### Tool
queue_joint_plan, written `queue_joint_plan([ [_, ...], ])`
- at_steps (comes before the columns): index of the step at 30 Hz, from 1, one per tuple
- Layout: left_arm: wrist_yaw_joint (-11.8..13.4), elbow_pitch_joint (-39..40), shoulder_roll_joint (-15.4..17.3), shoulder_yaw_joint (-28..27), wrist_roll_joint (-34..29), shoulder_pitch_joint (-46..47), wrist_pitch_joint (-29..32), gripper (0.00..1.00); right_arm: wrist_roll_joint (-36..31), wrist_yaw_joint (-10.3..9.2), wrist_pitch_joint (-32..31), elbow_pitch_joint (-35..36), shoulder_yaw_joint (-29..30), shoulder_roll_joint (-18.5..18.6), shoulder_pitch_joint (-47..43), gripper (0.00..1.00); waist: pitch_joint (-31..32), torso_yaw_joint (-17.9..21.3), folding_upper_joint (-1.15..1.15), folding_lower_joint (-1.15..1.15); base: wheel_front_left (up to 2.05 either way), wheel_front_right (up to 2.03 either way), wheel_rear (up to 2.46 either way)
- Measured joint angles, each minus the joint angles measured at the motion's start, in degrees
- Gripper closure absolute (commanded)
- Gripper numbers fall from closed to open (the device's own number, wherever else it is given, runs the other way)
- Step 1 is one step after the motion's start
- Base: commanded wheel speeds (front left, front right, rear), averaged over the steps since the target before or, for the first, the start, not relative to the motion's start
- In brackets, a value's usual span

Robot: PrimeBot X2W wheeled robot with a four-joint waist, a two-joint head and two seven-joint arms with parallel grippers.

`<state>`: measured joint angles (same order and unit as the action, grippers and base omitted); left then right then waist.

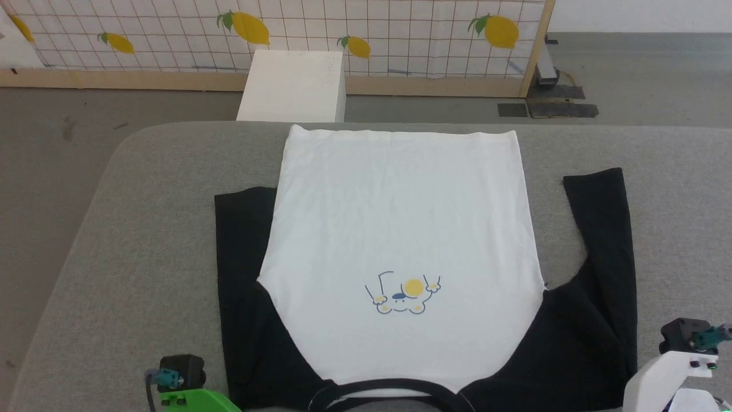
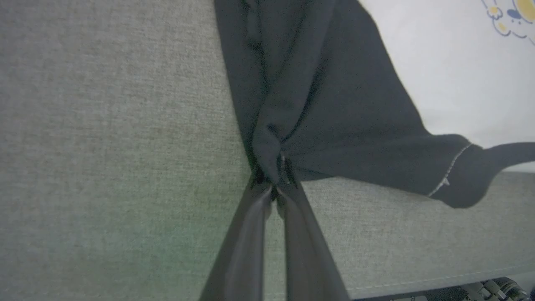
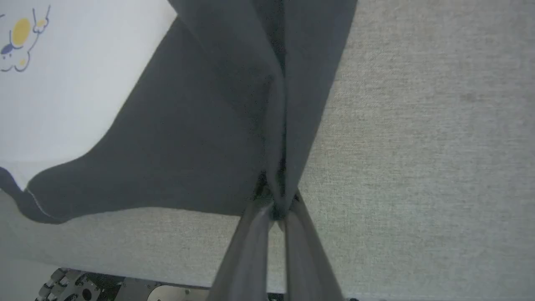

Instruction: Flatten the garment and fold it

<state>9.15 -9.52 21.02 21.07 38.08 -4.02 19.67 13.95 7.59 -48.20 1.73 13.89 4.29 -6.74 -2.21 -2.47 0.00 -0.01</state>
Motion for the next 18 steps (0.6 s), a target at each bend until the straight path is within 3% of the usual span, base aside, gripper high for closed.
queue_joint_plan([
  [1, 0.12, -0.14, -0.26, -0.27, 0.37, 0.05, 0.00, 0.74, -0.42, 0.00, -0.25, -0.41, -0.49, -0.09, 0.03, 1.00, -0.10, 0.00, 0.00, 0.00, 0.00, 0.00, 0.00],
  [2, 0.21, -0.20, -0.33, -0.27, 0.35, 0.14, 0.00, 0.00, -0.80, 0.00, -0.25, -0.84, -0.70, -0.23, 0.14, 0.92, -0.17, 0.00, 0.00, 0.00, 0.00, 0.00, 0.00],
  [3, 0.25, -0.16, -0.41, -0.36, 0.44, 0.25, 0.00, 0.00, -1.20, 0.00, -0.12, -1.04, -1.00, -0.24, 0.27, 0.52, -0.18, -0.01, 0.00, 0.00, 0.00, 0.00, 0.00],
  [4, 0.33, -0.14, -0.48, -0.56, 0.68, 0.31, 0.00, 0.00, -1.45, 0.00, 0.04, -1.32, -1.22, -0.27, 0.44, 0.00, -0.14, -0.01, 0.00, 0.00, 0.00, 0.00, 0.00],
  [9, 1.26, 1.83, 0.08, -2.44, 2.98, -0.03, 1.42, 0.00, -0.32, -0.01, 0.31, -0.99, -0.42, -0.69, 0.58, 0.00, 0.66, 0.09, 0.00, 0.00, 0.00, 0.00, 0.00],
  [15, 4.27, 9.36, 4.66, -6.02, 3.56, -3.02, 3.92, 0.00, 0.99, -0.01, -2.01, 5.24, 4.89, -0.32, 0.29, 0.00, 1.26, 0.52, 0.00, 0.00, 0.00, 0.00, 0.00],
  [18, 6.20, 12.79, 5.87, -9.72, 3.31, -3.34, 1.03, 0.00, 1.58, -0.01, -2.08, 8.26, 8.64, -0.01, 1.23, 0.00, 0.70, 0.49, 0.00, 0.00, 0.00, 0.00, 0.00],
])
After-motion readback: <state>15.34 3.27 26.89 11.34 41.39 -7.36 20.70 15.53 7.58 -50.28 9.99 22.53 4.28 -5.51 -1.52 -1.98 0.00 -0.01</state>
